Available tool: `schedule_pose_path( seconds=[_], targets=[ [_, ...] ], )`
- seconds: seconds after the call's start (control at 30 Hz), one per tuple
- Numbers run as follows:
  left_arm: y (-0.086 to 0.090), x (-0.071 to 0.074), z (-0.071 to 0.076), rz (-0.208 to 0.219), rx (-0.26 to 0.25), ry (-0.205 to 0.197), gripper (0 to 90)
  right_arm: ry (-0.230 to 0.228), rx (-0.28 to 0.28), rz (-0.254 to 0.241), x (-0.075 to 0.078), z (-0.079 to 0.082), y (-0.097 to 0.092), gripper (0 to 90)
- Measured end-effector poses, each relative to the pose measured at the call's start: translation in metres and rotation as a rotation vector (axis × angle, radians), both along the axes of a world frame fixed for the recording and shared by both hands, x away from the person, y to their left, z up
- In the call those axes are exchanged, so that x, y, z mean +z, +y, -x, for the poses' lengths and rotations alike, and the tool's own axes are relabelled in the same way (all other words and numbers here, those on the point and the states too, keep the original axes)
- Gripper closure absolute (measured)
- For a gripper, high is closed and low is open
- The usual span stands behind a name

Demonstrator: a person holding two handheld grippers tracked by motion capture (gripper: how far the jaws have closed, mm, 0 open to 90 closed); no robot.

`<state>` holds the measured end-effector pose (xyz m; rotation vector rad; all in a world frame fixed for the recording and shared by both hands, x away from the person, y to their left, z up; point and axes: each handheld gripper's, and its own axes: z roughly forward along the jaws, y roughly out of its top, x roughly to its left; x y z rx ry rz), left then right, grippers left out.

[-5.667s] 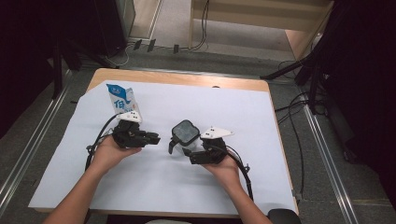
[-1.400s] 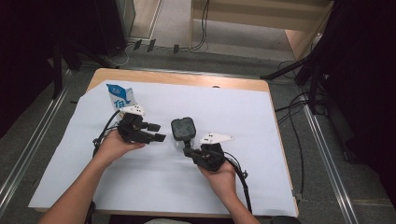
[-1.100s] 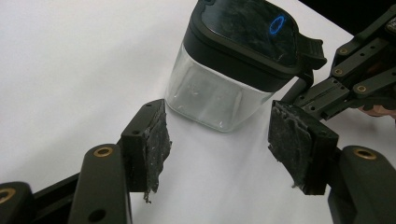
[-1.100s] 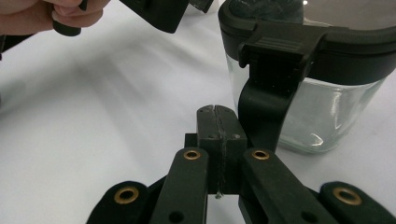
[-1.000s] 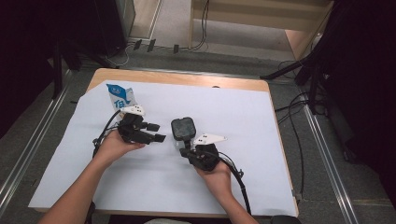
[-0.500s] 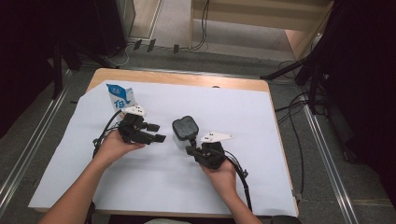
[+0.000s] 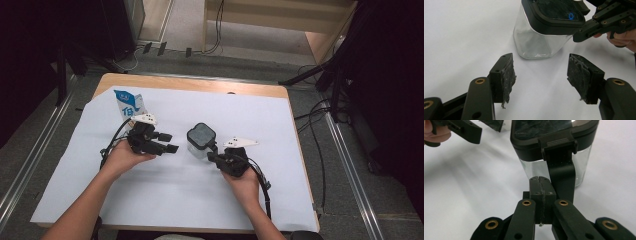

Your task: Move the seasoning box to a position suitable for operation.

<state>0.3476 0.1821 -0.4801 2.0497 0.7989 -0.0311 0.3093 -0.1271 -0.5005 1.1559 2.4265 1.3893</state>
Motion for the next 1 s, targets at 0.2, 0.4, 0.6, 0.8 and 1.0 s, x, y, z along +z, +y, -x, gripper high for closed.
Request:
schedule_pose_path(
  seconds=[0.2,0.4,0.6,0.8,1.0],
  targets=[
    [-0.001,0.000,0.000,-0.004,-0.005,-0.004,39.1,0.013,-0.028,-0.008,0.001,-0.005,-0.007,90.0],
    [-0.002,0.000,0.001,-0.009,-0.006,-0.003,39.0,0.019,-0.050,-0.014,0.002,-0.013,-0.013,90.0],
    [-0.004,0.000,0.002,-0.022,-0.010,0.000,39.9,0.043,-0.050,-0.027,0.003,-0.019,-0.017,90.0],
    [-0.006,0.000,0.003,-0.036,-0.019,-0.009,40.0,0.044,-0.058,-0.027,0.003,-0.025,-0.022,90.0],
    [-0.007,0.001,0.006,-0.045,-0.022,-0.016,40.1,0.050,-0.073,-0.021,0.002,-0.031,-0.026,90.0]
  ],
)
